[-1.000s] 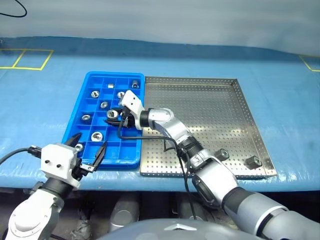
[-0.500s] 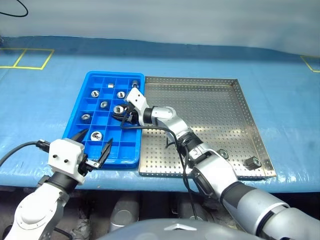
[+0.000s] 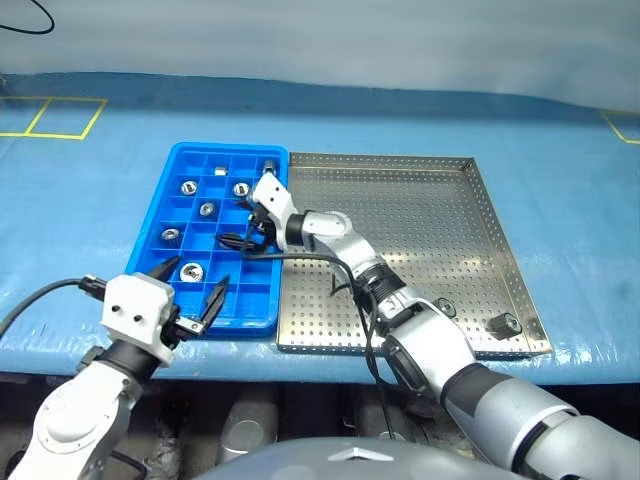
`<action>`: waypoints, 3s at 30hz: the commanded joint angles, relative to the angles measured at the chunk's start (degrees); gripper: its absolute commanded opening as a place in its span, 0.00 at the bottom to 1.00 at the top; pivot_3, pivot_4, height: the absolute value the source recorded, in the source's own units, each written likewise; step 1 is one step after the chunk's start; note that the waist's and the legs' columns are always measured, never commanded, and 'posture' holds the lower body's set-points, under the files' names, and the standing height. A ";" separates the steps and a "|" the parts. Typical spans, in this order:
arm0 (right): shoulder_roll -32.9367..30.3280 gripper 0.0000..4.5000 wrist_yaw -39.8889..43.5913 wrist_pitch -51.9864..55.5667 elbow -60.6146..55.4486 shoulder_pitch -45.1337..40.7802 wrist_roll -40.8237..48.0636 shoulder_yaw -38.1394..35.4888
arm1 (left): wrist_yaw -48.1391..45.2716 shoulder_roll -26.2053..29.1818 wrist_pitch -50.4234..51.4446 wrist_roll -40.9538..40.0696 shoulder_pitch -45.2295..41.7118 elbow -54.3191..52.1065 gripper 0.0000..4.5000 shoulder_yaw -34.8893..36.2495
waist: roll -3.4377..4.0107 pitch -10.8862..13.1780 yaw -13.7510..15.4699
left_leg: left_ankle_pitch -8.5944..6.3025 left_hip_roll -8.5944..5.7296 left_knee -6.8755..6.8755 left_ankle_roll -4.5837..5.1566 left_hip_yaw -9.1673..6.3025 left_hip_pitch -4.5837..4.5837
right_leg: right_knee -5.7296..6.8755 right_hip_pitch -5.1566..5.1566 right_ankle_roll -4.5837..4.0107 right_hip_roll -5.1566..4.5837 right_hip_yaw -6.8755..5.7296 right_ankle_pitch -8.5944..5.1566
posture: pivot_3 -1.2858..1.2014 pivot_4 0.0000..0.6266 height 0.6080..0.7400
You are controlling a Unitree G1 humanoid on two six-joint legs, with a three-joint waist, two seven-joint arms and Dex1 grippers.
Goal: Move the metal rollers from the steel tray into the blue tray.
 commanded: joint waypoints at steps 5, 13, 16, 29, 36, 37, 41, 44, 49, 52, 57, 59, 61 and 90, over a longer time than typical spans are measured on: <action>-10.50 0.99 -3.86 12.17 -32.98 12.11 -0.04 -3.67 | -2.66 0.66 1.92 0.36 -13.12 3.38 0.89 -7.57 | 0.04 0.00 0.01 | -0.01 -0.11 0.05 0.04 -0.11 -0.04 | -0.05 0.08 0.02 -0.15 -0.10 0.01 | 0.55 0.24 1.00; -30.27 0.99 -8.85 30.85 -60.74 31.77 -1.87 -13.03 | -6.55 -1.30 0.23 1.65 -27.18 15.49 0.89 -14.31 | 0.07 0.00 -4.57 | -0.07 -0.15 0.07 0.29 0.23 -0.04 | -0.09 0.03 0.10 -0.26 0.07 0.06 | 0.45 0.24 1.00; -34.66 0.99 -9.69 35.93 -66.86 39.52 -0.99 -17.52 | -8.49 -2.29 -1.01 2.21 -31.42 19.95 0.89 -16.76 | 0.08 -0.01 -6.06 | -0.25 -0.06 0.06 0.59 0.23 -0.04 | -0.06 0.01 0.23 -0.18 0.06 0.12 | 0.43 0.24 1.00; -37.01 0.99 -10.33 45.12 -76.99 51.71 4.98 -20.34 | -13.21 -3.94 -2.68 3.40 -35.66 24.74 0.89 -20.31 | 0.06 -0.01 -11.98 | -0.39 -0.03 0.47 0.86 0.78 0.01 | -0.06 0.03 0.49 -0.05 0.74 0.25 | 0.41 0.24 1.00; -35.31 0.99 -11.30 45.07 -74.11 54.42 8.27 -20.08 | -13.66 -3.79 -2.39 3.74 -35.01 24.51 0.89 -19.82 | 0.06 -0.01 -12.54 | -0.41 -0.04 0.50 0.90 0.85 0.02 | -0.06 0.02 0.53 -0.04 0.85 0.26 | 0.41 0.24 1.00; -34.94 0.99 -11.68 44.93 -73.29 54.25 8.45 -20.01 | -13.65 -3.75 -2.37 3.80 -34.95 24.49 0.89 -19.80 | 0.06 -0.01 -12.56 | -0.41 -0.04 0.50 0.90 0.85 0.02 | -0.06 0.02 0.53 -0.04 0.85 0.27 | 0.41 0.24 1.00; -34.10 0.99 -12.36 44.73 -70.31 53.98 8.99 -19.70 | -13.52 -3.65 -2.30 3.99 -34.68 24.25 0.89 -19.69 | 0.04 -0.02 -12.61 | -0.42 -0.04 0.51 0.91 0.88 0.03 | -0.06 0.02 0.54 -0.04 0.89 0.27 | 0.41 0.24 1.00; -34.15 0.99 -13.16 44.44 -67.87 53.64 8.65 -19.17 | -13.29 -3.57 -2.34 4.25 -34.43 24.16 0.89 -19.57 | 0.02 -0.03 -12.56 | -0.43 -0.04 0.51 0.93 0.88 0.03 | -0.06 0.02 0.54 -0.04 0.90 0.27 | 0.42 0.24 1.00; -34.02 0.71 -14.14 45.24 -67.99 53.26 9.40 -18.65 | -13.24 -3.38 -2.31 4.31 -34.01 23.84 0.89 -19.24 | 0.01 -0.04 -11.83 | -0.46 -0.04 0.51 0.98 0.87 0.02 | -0.07 0.02 0.71 -0.05 0.88 0.38 | 0.42 0.24 1.00; -35.34 0.50 -14.70 46.50 -69.58 52.72 8.89 -18.09 | -13.34 -3.21 -2.25 4.31 -33.83 23.66 0.89 -18.98 | 0.01 -0.04 -11.53 | -0.48 -0.04 0.51 1.00 0.87 0.00 | -0.10 0.02 0.71 -0.06 0.88 0.38 | 0.42 0.24 1.00; -37.38 0.50 -14.25 47.84 -72.01 51.43 9.82 -18.24 | -13.39 -3.06 -2.28 4.39 -33.86 23.62 0.89 -18.94 | 0.01 -0.04 -11.39 | -0.49 -0.07 0.52 1.02 0.92 0.00 | -0.11 0.01 0.71 -0.09 0.90 0.38 | 0.42 0.24 1.00; -37.93 0.50 -14.20 47.82 -72.25 50.76 9.87 -18.31 | -13.36 -3.09 -2.30 4.41 -33.92 23.61 0.89 -18.99 | 0.01 -0.04 -11.45 | -0.49 -0.07 0.53 1.02 0.94 0.00 | -0.10 0.01 0.71 -0.09 0.92 0.38 | 0.42 0.24 1.00; -37.99 0.50 -14.32 48.16 -72.81 50.21 10.37 -18.65 | -13.34 -3.14 -2.34 4.42 -33.95 23.61 0.89 -19.00 | 0.01 -0.04 -11.57 | -0.49 -0.07 0.54 1.02 0.97 0.01 | -0.10 0.00 0.71 -0.08 0.95 0.38 | 0.42 0.24 1.00; -52.75 0.49 -6.71 47.58 -75.17 50.27 10.09 -17.88 | -13.30 -3.22 -2.18 4.42 -33.58 23.22 0.89 -18.02 | 0.00 -0.04 -10.57 | -0.52 -0.08 0.62 1.09 1.03 0.01 | -0.09 0.01 0.74 -0.07 0.99 0.40 | 0.43 0.24 1.00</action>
